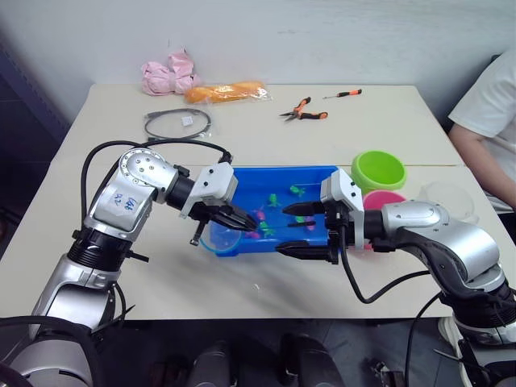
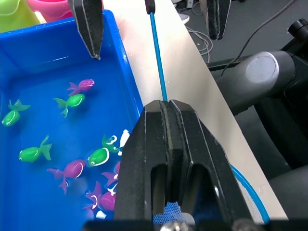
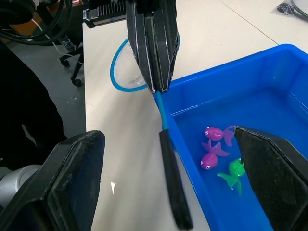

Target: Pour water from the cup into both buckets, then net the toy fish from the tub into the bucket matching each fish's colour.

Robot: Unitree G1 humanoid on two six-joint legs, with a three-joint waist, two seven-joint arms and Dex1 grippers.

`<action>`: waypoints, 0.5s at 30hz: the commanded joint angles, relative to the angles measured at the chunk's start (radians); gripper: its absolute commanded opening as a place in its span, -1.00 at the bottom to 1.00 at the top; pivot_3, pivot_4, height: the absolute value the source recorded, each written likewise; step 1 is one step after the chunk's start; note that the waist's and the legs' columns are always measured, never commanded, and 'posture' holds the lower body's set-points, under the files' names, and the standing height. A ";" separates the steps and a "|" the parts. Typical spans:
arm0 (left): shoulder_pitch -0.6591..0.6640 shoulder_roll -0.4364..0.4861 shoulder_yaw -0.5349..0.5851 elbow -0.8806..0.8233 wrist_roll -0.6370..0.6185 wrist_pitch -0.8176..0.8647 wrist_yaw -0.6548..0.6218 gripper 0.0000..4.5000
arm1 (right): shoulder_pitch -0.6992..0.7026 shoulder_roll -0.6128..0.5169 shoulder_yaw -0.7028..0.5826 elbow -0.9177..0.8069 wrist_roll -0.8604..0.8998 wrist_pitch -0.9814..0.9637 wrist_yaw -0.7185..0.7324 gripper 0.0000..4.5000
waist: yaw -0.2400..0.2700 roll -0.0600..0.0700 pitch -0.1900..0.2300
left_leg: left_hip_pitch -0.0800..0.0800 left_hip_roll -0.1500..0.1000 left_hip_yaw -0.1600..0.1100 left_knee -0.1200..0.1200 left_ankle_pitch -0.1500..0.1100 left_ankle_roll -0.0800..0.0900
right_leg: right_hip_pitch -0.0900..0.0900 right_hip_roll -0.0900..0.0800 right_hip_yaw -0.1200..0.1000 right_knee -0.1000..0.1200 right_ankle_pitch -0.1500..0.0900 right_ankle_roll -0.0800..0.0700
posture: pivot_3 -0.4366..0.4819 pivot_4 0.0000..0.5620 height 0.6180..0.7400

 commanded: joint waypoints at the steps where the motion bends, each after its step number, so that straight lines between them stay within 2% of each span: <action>1: 0.009 -0.001 0.010 -0.040 -0.010 0.018 0.008 -1.00 | -0.002 0.006 -0.014 -0.046 0.017 0.006 -0.001 0.76 | 0.000 0.000 0.000 | 0.000 0.000 0.000 0.000 0.000 0.000 | 0.000 0.000 0.000 0.000 0.000 0.000 | -0.05 -0.47 1.00; 2: 0.011 -0.002 0.009 -0.044 -0.011 0.022 0.009 -1.00 | -0.002 0.007 -0.012 -0.048 0.017 0.008 -0.001 0.65 | 0.000 0.000 0.000 | 0.000 0.000 0.000 0.000 0.000 0.000 | 0.000 0.000 0.000 0.000 0.000 0.000 | -0.05 -0.47 1.00; 9: 0.030 0.001 0.007 -0.077 -0.011 0.051 0.017 -1.00 | -0.011 -0.004 0.006 -0.058 0.012 0.023 0.019 -0.89 | 0.000 0.000 0.000 | 0.000 0.000 0.000 0.000 0.000 0.000 | 0.000 0.000 0.001 0.000 0.000 0.000 | -0.05 -0.47 1.00; 10: 0.033 0.002 0.007 -0.080 -0.010 0.056 0.019 -1.00 | -0.011 -0.003 0.007 -0.058 0.011 0.024 0.022 -0.95 | 0.000 0.000 0.000 | 0.000 0.000 0.000 0.000 0.000 0.000 | 0.000 0.000 0.001 0.000 0.000 0.000 | -0.05 -0.47 1.00; 14: 0.043 0.006 0.014 -0.095 -0.031 0.092 0.018 -1.00 | -0.011 0.003 0.009 -0.063 0.016 0.027 0.024 -0.95 | 0.000 0.000 0.000 | 0.000 0.000 0.000 0.000 0.000 0.000 | 0.000 0.000 0.001 0.000 0.000 0.000 | -0.05 -0.47 1.00; 15: 0.046 0.018 0.015 -0.110 -0.054 0.135 0.001 -0.85 | -0.008 0.003 0.010 -0.066 0.016 0.027 0.025 -0.98 | 0.000 0.000 0.000 | 0.000 0.000 0.000 0.000 0.000 0.000 | 0.000 0.000 0.001 0.000 0.000 0.000 | -0.05 -0.47 1.00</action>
